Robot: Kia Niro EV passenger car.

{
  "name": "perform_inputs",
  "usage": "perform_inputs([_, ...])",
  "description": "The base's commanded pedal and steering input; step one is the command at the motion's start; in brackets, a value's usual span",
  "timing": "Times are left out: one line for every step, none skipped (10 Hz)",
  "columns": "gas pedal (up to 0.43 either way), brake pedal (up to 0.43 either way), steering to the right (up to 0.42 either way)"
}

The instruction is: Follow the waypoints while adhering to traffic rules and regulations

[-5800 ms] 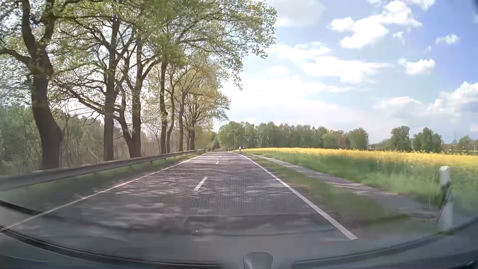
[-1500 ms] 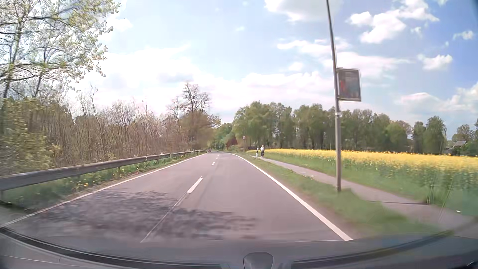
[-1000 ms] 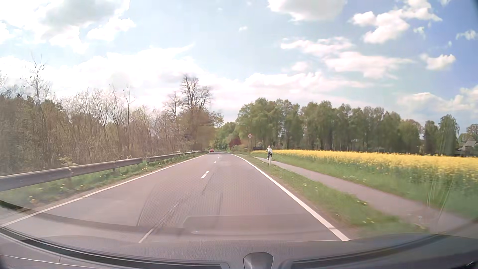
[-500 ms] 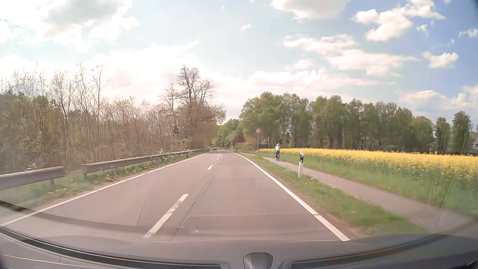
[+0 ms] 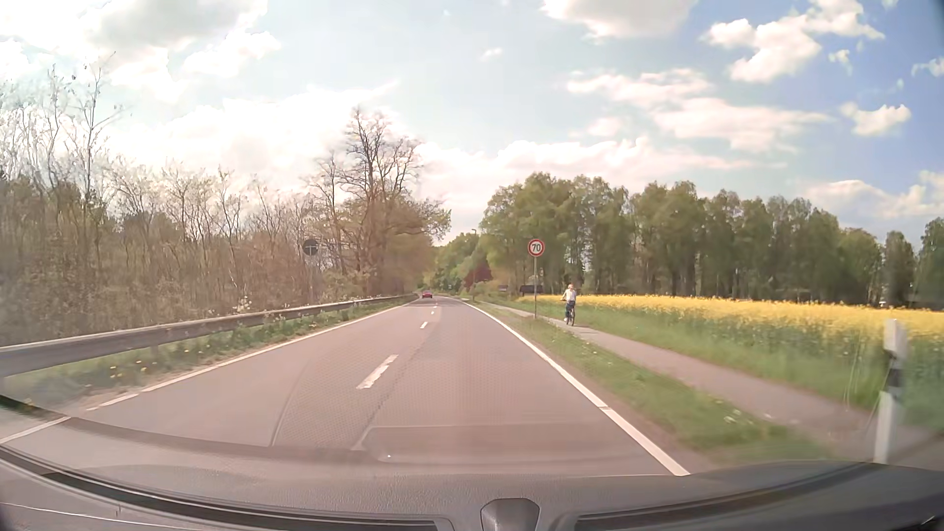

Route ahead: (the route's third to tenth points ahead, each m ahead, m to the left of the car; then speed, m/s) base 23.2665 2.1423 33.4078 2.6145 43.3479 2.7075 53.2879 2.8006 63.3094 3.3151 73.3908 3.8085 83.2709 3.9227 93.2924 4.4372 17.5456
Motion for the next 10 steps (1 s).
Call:
perform_inputs([0.087,0.000,-0.009])
perform_inputs([0.087,0.000,-0.008])
perform_inputs([0.087,0.000,-0.008])
perform_inputs([0.087,0.000,-0.008])
perform_inputs([0.087,0.000,-0.007])
perform_inputs([0.087,0.000,-0.007])
perform_inputs([0.087,0.000,-0.007])
perform_inputs([0.087,0.000,-0.006])
perform_inputs([0.087,0.000,-0.006])
perform_inputs([0.087,0.000,-0.006])
